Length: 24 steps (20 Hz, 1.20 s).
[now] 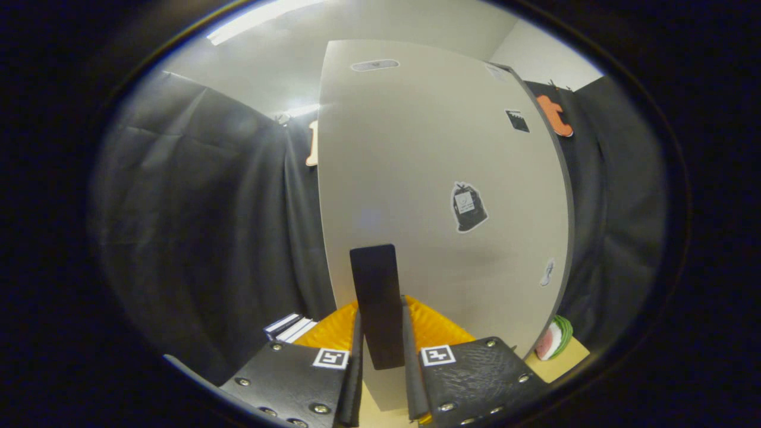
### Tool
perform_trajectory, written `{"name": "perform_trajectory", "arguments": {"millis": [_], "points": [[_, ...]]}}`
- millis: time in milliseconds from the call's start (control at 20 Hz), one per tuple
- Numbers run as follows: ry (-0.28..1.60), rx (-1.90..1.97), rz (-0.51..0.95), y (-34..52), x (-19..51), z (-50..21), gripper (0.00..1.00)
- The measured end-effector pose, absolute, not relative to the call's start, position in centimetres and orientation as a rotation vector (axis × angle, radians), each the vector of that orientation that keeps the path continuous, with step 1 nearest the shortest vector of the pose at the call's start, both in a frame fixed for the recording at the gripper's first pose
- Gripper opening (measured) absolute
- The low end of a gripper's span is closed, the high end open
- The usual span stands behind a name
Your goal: Open the shoe cabinet door, grab the shoes and put them into the shoe cabinet, then close the shoe cabinet door.
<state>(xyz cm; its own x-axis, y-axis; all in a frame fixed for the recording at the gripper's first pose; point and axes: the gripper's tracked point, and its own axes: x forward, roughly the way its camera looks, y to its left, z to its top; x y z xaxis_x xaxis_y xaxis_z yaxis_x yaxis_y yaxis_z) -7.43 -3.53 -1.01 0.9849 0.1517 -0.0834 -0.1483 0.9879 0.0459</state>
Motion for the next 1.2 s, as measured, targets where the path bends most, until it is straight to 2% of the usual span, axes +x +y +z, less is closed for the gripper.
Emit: {"name": "perform_trajectory", "arguments": {"millis": [400,800,1200], "points": [[0.089,0.038,0.166,-8.5,-14.5,0.0,0.30],[0.097,0.043,0.113,-15.5,-20.4,0.9,0.30],[0.092,0.016,0.028,-22.2,-23.4,1.9,0.30]]}}
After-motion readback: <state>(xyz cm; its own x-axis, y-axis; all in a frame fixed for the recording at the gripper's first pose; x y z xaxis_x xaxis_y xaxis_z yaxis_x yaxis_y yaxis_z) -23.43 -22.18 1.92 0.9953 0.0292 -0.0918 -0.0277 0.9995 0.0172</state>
